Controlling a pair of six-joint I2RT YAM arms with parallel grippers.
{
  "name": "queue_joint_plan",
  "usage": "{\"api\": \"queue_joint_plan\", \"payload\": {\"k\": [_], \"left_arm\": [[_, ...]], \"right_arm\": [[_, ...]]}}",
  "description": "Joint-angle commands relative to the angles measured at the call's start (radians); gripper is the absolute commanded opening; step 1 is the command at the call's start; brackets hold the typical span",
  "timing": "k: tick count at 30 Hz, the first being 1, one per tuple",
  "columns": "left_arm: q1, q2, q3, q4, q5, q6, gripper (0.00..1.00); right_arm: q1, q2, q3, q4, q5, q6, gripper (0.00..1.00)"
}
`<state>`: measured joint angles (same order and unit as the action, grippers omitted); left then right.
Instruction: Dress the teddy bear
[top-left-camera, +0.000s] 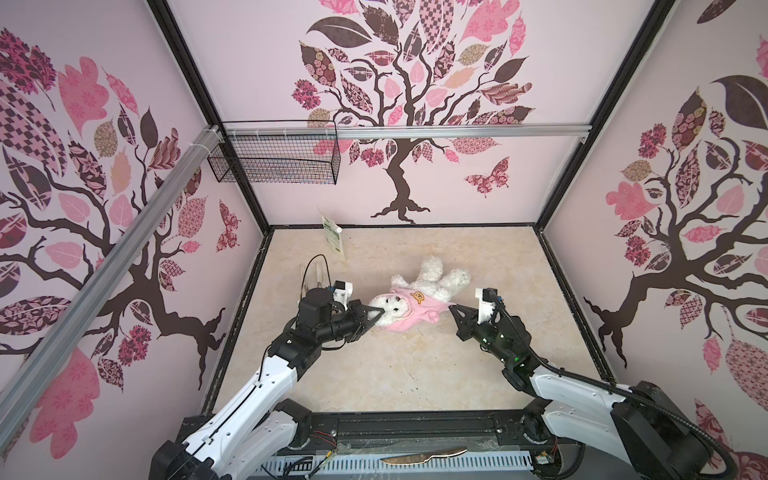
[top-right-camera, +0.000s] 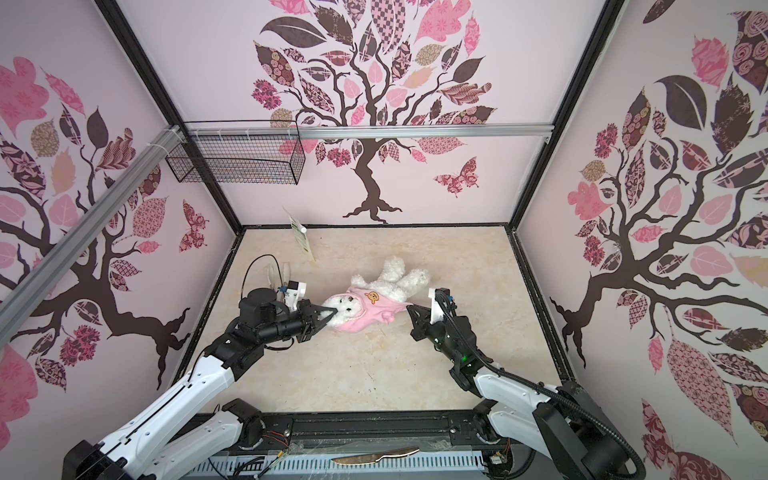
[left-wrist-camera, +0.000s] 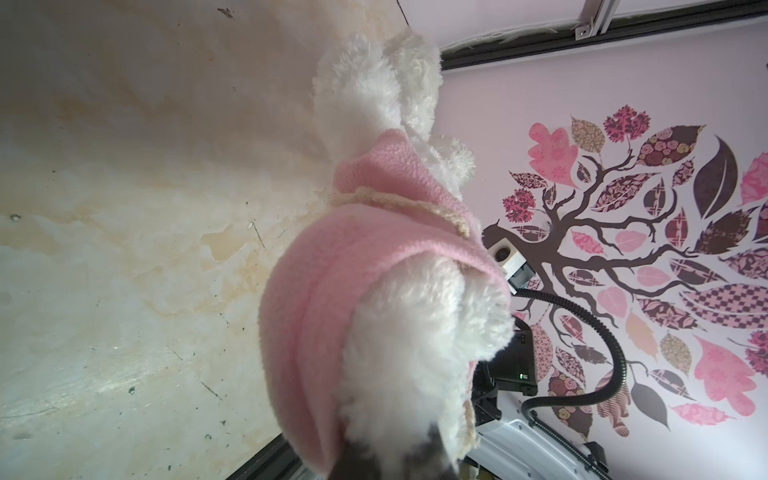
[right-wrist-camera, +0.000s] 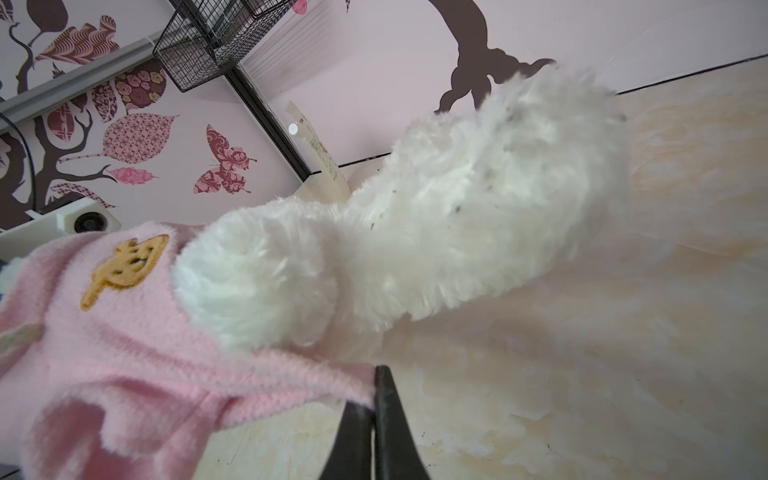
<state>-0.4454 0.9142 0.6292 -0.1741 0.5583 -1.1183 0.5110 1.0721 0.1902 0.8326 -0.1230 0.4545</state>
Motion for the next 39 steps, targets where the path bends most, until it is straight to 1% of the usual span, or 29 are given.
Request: {"api": "queue_joint_plan", "payload": {"k": [1,3,4,7,9,11,13,16,18,21,23,25,28,32,35,39], "left_arm": [[0.045,0.0,0.055,-0.037,-0.019,0.118,0.0],[0.044,0.019,0.057,-0.009,0.015,0.148,0.0],[0.044,0.028,0.063,-0.001,0.034,0.173,0.0],[0.043,0.048,0.068,0.039,0.077,0.252,0.0],[0.043,0.058,0.069,0.068,0.088,0.301,0.0],[0.043,0.066,0.07,0.096,0.092,0.35,0.0],[0.043,0.069,0.077,0.115,0.1,0.404,0.0],[0.043,0.053,0.087,0.104,0.106,0.548,0.0],[0.04,0.027,0.085,0.084,0.092,0.658,0.0],[0.024,-0.018,0.062,0.056,0.045,0.832,0.0],[-0.003,-0.06,0.033,0.059,0.004,0.955,0.0],[-0.037,-0.095,0.009,0.061,-0.02,1.089,0.0],[-0.081,-0.14,-0.029,0.079,-0.029,1.265,0.0],[-0.089,-0.175,-0.081,0.146,0.018,1.389,0.0],[-0.091,-0.179,-0.094,0.157,0.045,1.432,0.0],[-0.096,-0.169,-0.095,0.154,0.064,1.445,0.0]], "right_arm": [[-0.092,0.03,-0.003,-0.15,0.157,0.061,0.0],[-0.092,0.064,0.018,-0.146,0.102,0.062,0.0],[-0.092,0.078,0.022,-0.123,0.052,0.05,0.0],[-0.091,0.108,0.034,-0.042,-0.153,0.031,0.0],[-0.073,0.12,0.072,-0.07,-0.275,0.016,0.07],[-0.053,0.111,0.132,-0.183,-0.354,-0.012,0.13],[-0.05,0.08,0.173,-0.297,-0.388,-0.032,0.19],[-0.051,-0.031,0.215,-0.51,-0.319,-0.091,0.27],[-0.05,-0.112,0.238,-0.603,-0.276,-0.12,0.31],[-0.05,-0.21,0.259,-0.638,-0.292,-0.129,0.37],[-0.049,-0.254,0.284,-0.625,-0.373,-0.127,0.42],[-0.05,-0.253,0.304,-0.584,-0.454,-0.1,0.44],[-0.05,-0.184,0.337,-0.513,-0.581,-0.014,0.45],[-0.042,-0.071,0.361,-0.403,-0.676,0.111,0.42],[-0.029,-0.016,0.37,-0.342,-0.721,0.149,0.36],[-0.006,0.027,0.365,-0.275,-0.743,0.175,0.32]]}}
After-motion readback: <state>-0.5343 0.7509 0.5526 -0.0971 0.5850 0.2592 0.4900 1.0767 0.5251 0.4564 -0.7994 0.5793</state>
